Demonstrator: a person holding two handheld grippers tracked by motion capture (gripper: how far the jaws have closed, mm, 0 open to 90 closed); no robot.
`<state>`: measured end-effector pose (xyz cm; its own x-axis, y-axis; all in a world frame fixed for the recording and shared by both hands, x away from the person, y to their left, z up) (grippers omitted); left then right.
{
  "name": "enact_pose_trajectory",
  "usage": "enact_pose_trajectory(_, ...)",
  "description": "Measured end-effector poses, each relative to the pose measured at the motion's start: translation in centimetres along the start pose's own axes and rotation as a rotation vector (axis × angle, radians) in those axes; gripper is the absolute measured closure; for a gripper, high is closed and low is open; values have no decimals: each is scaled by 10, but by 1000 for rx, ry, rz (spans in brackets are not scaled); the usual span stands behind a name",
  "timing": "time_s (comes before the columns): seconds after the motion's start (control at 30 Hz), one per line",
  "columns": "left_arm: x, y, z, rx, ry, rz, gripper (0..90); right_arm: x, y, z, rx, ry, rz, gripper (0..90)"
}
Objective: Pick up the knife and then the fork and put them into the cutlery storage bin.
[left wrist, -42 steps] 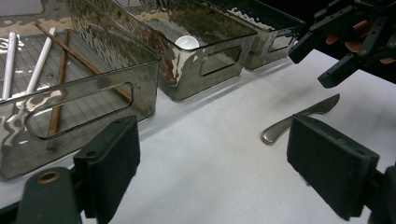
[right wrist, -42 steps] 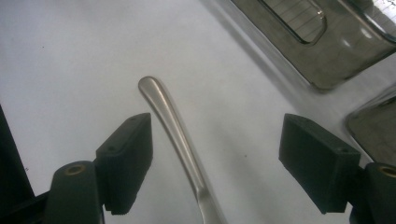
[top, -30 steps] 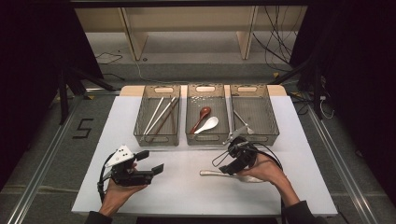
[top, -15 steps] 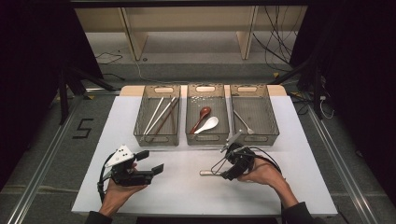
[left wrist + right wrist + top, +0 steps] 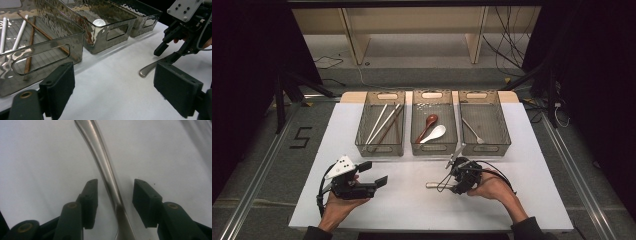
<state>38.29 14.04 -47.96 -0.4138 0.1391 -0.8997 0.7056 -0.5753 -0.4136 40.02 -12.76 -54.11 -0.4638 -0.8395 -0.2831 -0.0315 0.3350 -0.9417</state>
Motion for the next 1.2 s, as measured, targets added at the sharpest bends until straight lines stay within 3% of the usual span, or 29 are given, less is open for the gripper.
enact_pose_trajectory(0.23,0,0,0,0,0,0,168,2,3,2,25,-12,-33,648)
enact_pose_trajectory(0.3,0,0,0,1,0,0,169,1,3,3,37,-43,-41,656)
enact_pose_trajectory(0.47,0,0,1,2,1,-1,168,0,4,0,41,-66,-72,718)
enact_pose_trajectory(0.7,0,0,1,2,2,-2,168,-1,5,-2,37,-57,-98,736)
enact_pose_trajectory(0.93,1,0,1,3,8,-7,168,-3,6,-4,23,-89,-146,791)
enact_pose_trajectory(1.2,0,0,1,2,4,-3,169,-4,6,-4,30,-79,-155,801)
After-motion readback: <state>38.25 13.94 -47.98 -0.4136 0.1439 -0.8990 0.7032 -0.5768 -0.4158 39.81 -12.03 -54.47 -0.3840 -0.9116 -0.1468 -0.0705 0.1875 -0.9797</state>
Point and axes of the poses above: each handheld gripper's, and its own axes: y roughly forward along the jaws, x roughly out of its underside, z roughly to its right, the point moved 9 cm from there along y, roughly forward along the jaws, and after that the axes turned 9 degrees about -x, right-handed, at the moved point
